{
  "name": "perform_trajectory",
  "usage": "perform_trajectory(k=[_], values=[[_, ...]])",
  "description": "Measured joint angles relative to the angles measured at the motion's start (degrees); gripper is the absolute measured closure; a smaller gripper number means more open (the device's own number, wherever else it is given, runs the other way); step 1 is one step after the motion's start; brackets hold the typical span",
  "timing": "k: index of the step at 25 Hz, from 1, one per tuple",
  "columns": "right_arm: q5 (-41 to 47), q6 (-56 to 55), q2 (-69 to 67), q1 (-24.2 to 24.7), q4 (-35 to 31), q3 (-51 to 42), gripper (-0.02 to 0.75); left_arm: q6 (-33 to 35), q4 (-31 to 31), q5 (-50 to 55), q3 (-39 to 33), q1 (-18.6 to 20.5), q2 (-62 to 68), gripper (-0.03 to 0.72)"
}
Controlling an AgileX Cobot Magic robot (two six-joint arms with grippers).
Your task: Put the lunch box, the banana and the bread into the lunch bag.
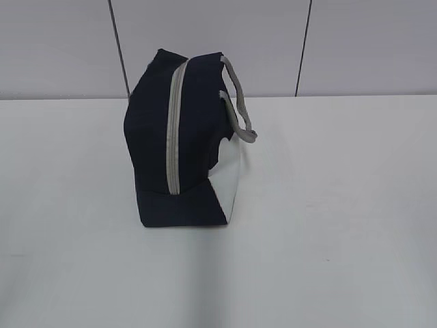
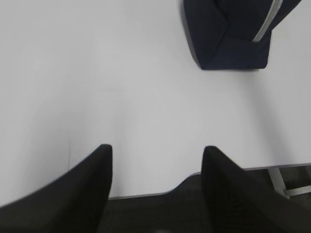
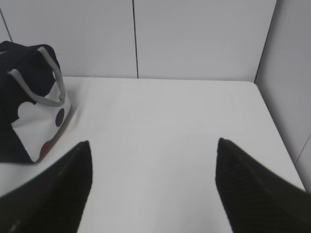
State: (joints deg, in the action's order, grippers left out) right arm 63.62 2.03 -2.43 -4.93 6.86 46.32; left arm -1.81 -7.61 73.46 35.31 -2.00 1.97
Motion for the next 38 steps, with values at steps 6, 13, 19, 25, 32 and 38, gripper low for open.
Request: perform_trajectory(k=[6, 13, 19, 25, 32, 38], values=[[0.2, 0.0, 3.1, 0.0, 0.0, 0.1, 0.154, 0.0, -0.1, 0.2, 0.0, 0.0, -3.0, 0.274], [0.2, 0.0, 3.7, 0.0, 0.0, 0.2, 0.154, 0.0, -0.2, 0.2, 0.0, 0.0, -3.1, 0.274], [0.3, 0.0, 3.7, 0.0, 0.0, -1.5, 0.154, 0.0, -0.2, 0.2, 0.0, 0.0, -3.1, 0.274], [0.3, 0.0, 3.7, 0.0, 0.0, -5.6, 0.154, 0.0, -0.2, 0.2, 0.0, 0.0, -3.1, 0.274], [-0.2, -1.2, 3.7, 0.0, -2.1, -11.0, 0.155, 0.0, -0.6, 0.2, 0.0, 0.0, -3.1, 0.274], [2.0, -2.0, 3.7, 0.0, -2.9, -16.9, 0.155, 0.0, -0.4, -0.7, 0.0, 0.0, -3.1, 0.274]])
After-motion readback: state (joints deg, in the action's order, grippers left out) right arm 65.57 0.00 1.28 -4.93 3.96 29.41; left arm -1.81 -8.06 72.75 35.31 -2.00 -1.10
